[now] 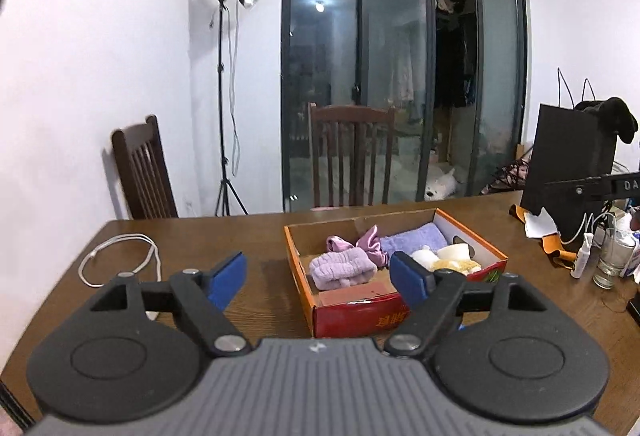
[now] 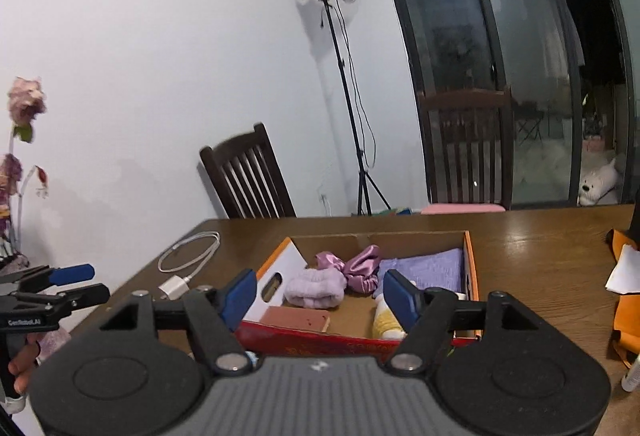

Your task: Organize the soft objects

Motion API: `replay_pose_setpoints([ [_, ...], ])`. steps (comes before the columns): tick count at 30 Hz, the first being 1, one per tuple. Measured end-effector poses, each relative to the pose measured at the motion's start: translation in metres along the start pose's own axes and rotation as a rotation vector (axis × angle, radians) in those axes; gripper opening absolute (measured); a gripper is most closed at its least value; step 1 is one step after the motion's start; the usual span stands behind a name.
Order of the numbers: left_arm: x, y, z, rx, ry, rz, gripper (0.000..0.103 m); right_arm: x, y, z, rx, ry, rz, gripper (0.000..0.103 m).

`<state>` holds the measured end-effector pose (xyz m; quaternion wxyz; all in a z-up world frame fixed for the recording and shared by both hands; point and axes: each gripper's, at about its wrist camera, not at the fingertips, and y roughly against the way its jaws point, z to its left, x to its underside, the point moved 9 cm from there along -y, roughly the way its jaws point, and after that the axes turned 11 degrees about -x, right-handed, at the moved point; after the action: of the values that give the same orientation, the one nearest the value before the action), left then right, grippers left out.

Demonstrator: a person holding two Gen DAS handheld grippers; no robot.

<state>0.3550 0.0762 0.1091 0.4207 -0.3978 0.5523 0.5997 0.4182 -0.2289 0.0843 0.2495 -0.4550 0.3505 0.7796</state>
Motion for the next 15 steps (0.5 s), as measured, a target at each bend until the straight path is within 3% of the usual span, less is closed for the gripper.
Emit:
replay_pose_setpoints([
  [4,0.023,0.030,0.001,-0.012,0.038,-0.033,0.083,0.023,0.025,0.020,0.041,0.081,-0.055,0.079],
  [8,0.057,0.050,-0.006,-0.040,0.037,-0.026,0.084,0.065,0.041,0.042,0.023,0.122,-0.062,0.081],
  [15,0.123,0.075,-0.011,-0.048,0.103,0.041,0.085,0.135,0.058,0.065,0.010,0.115,-0.053,0.083],
])
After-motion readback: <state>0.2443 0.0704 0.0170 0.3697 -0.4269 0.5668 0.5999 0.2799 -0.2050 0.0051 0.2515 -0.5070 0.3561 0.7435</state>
